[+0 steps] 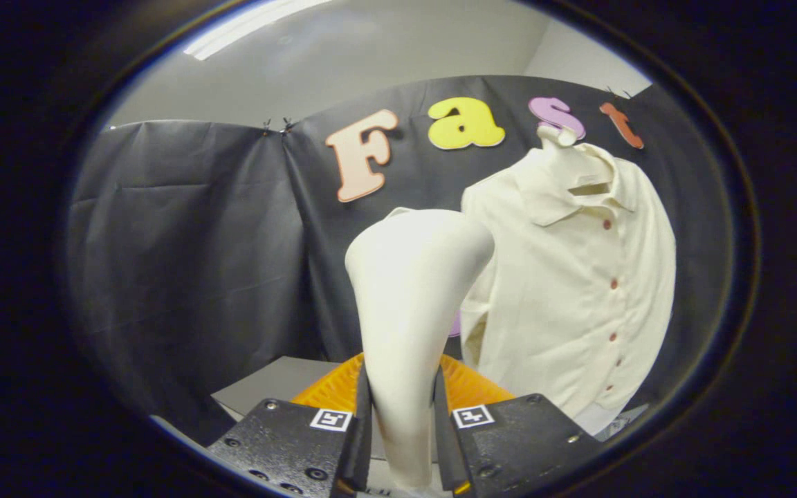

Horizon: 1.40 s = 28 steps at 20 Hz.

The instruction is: Iron the clothes twice with a garment steamer, once on the left side and once on the right side.

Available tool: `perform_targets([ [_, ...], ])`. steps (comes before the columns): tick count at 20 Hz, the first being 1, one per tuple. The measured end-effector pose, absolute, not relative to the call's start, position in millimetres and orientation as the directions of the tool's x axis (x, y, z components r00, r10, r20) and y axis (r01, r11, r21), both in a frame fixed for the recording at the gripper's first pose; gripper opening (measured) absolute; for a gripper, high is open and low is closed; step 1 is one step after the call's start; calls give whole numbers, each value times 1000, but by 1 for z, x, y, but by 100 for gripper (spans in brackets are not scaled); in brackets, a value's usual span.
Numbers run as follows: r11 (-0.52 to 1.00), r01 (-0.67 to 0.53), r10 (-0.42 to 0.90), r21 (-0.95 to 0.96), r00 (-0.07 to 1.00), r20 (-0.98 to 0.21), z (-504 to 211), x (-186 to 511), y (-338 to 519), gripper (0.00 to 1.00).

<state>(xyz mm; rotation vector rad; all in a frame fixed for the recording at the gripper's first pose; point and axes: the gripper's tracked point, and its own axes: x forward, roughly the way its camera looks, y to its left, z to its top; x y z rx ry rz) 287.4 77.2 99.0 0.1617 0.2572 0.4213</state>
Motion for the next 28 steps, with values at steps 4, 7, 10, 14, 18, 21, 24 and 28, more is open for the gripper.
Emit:
perform_targets([
  [4, 942, -275, 311, 192, 930, -194, 104, 321, 14, 39],
  [7, 959, -190, 228, 210, 958, -176, 110, 348, -22, 39],
  [10, 965, -104, 153, 242, 969, -193, 95, 376, -43, 39],
  [14, 975, -111, 154, 193, 962, -224, 74, 401, -27, 40],
  [18, 973, -125, 171, 192, 954, -248, 60, 415, -8, 40],
  [21, 970, -131, 182, 205, 950, -255, 56, 415, -3, 40],
  [24, 969, -135, 189, 208, 945, -268, 46, 412, -2, 40],
  [28, 961, -135, 206, 243, 934, -293, 23, 406, -4, 40],
])
